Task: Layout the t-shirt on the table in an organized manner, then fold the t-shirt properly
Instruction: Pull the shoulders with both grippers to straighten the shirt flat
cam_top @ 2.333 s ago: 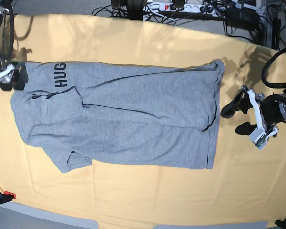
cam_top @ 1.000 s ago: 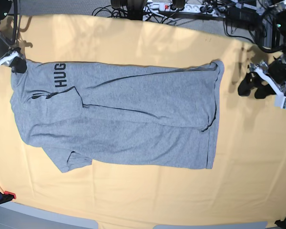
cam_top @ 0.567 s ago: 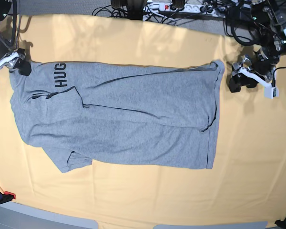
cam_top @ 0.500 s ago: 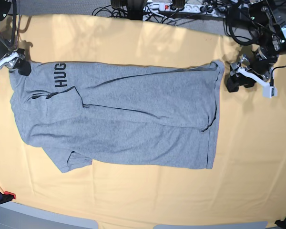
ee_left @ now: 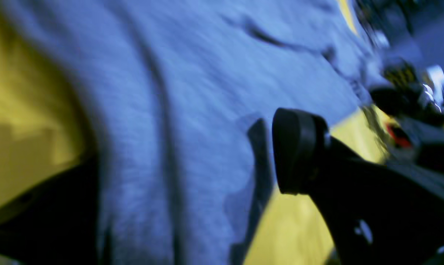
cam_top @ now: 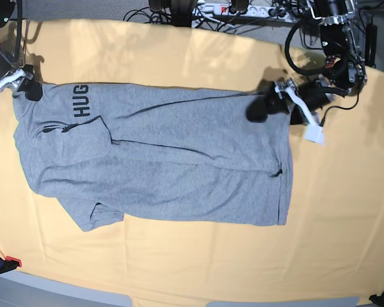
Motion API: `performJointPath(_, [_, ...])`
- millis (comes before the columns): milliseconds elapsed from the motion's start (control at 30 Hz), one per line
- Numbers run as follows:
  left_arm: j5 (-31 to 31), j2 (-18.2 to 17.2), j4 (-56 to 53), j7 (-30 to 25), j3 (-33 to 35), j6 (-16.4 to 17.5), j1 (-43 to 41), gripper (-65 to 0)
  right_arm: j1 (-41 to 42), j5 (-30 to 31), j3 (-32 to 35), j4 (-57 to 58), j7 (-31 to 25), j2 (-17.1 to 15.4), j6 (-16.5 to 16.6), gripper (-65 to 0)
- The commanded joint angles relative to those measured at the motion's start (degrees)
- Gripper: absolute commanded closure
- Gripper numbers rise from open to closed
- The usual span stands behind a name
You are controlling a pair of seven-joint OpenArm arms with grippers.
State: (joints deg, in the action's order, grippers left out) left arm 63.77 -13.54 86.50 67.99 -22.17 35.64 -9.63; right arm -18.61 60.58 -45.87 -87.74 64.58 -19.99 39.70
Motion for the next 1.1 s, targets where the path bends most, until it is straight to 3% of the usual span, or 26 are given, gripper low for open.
performJointPath(0, [-1.7, -0.3, -0.3, 5.0, 1.0, -0.6, -0.8, -44.9, 0.1, 1.0, -0.3, -0.7, -0.3, -1.1, 0.3, -34.5])
performJointPath(133, [-2.3, -1.5, -0.2, 8.2, 1.0, 0.9, -0.8, -44.9, 0.0, 1.0, -0.3, -0.7, -0.2, -1.1, 0.3, -34.5])
performJointPath(233, [-3.4, -4.6, -0.2, 5.5, 1.0, 0.8, -0.8, -40.4, 0.0, 1.0, -0.3, -0.7, -0.2, -1.1, 0.3, -34.5])
performJointPath(300, [-3.7, -6.9, -0.2, 2.1, 1.0, -0.3, -0.8, -28.1, 0.0, 1.0, -0.3, -0.7, -0.3, -1.1, 0.3, -34.5])
performJointPath(400, [-3.7, -9.6, -0.2, -2.8, 1.0, -2.4, -0.8, -1.2, 0.1, 1.2, -0.3, -0.7, -0.3, -1.1, 0.3, -34.4])
performJointPath(467, [-3.8, -10.1, -0.2, -4.7, 1.0, -2.3, -0.6, 0.0, 0.2, 1.2, -0.3, -0.7, -0.3, -1.1, 0.3, -30.9])
performJointPath(500, [-3.9, -10.1, -0.2, -5.2, 1.0, -2.1, -0.6, 0.0, 0.2, 1.2, -0.3, -0.7, -0.3, -1.1, 0.3, -25.6])
performJointPath(600, [-3.7, -10.1, -0.2, -4.8, 1.0, -1.2, 0.0, 0.0, 0.2, 1.0, -0.3, -0.7, -0.2, -1.2, 0.3, -0.4])
performJointPath(800, [0.4, -10.4, -0.2, 0.3, 1.0, 2.5, 1.4, 0.0, 0.2, 1.7, -0.3, -0.7, 0.8, -3.8, 0.3, 0.0])
performJointPath(1067, [16.1, -15.7, -0.2, 9.4, 1.1, 4.4, 1.7, 0.0, -0.7, 9.6, -0.2, -0.8, 7.8, -6.9, 0.3, 0.0])
